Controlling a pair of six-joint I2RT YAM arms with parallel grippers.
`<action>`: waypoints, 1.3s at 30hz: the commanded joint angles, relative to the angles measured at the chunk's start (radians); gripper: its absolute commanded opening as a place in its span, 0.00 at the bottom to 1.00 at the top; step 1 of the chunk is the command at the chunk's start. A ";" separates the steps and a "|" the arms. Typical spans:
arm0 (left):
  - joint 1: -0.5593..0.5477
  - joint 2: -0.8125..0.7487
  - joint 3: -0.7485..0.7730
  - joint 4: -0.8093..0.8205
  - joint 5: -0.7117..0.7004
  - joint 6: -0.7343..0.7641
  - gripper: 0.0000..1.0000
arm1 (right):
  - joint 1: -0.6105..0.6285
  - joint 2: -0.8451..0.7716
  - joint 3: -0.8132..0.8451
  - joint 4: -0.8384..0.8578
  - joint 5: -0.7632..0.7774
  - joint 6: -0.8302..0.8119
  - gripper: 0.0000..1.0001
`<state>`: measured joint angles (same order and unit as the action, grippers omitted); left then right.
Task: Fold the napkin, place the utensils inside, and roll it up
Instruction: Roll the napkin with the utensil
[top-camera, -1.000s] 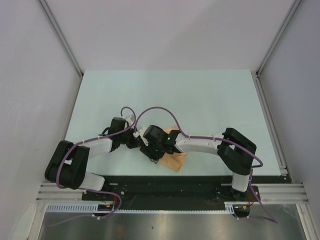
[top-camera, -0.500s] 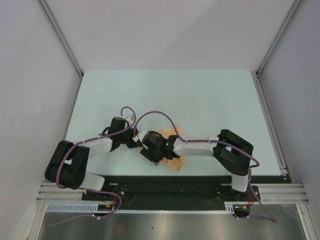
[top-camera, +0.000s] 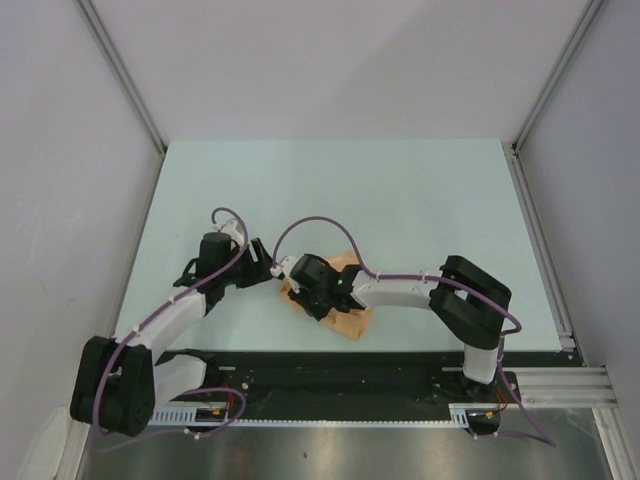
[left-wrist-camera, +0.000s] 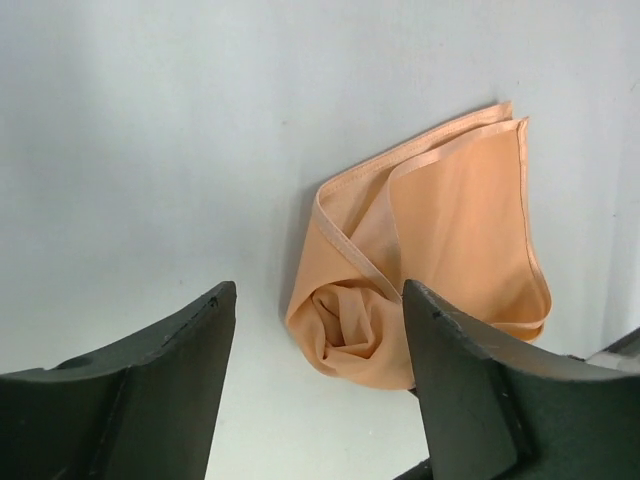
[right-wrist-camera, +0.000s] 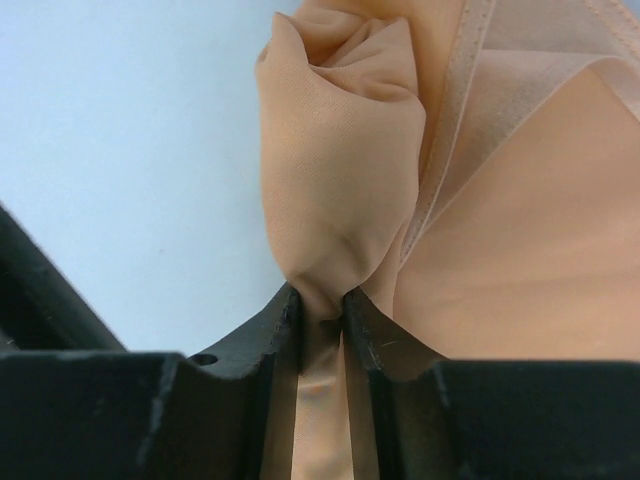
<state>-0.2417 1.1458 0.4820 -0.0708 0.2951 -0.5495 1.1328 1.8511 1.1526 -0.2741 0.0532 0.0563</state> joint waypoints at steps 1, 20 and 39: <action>0.016 -0.090 -0.064 0.015 -0.034 -0.009 0.74 | -0.018 0.033 0.007 -0.132 -0.341 0.019 0.24; 0.013 -0.052 -0.241 0.220 0.233 -0.081 0.75 | -0.240 0.204 0.185 -0.224 -0.777 -0.030 0.21; -0.008 0.084 -0.237 0.321 0.311 -0.102 0.18 | -0.307 0.272 0.252 -0.241 -0.816 -0.036 0.30</action>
<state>-0.2398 1.2243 0.2493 0.2256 0.5621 -0.6510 0.8490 2.1040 1.3750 -0.5175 -0.8349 0.0307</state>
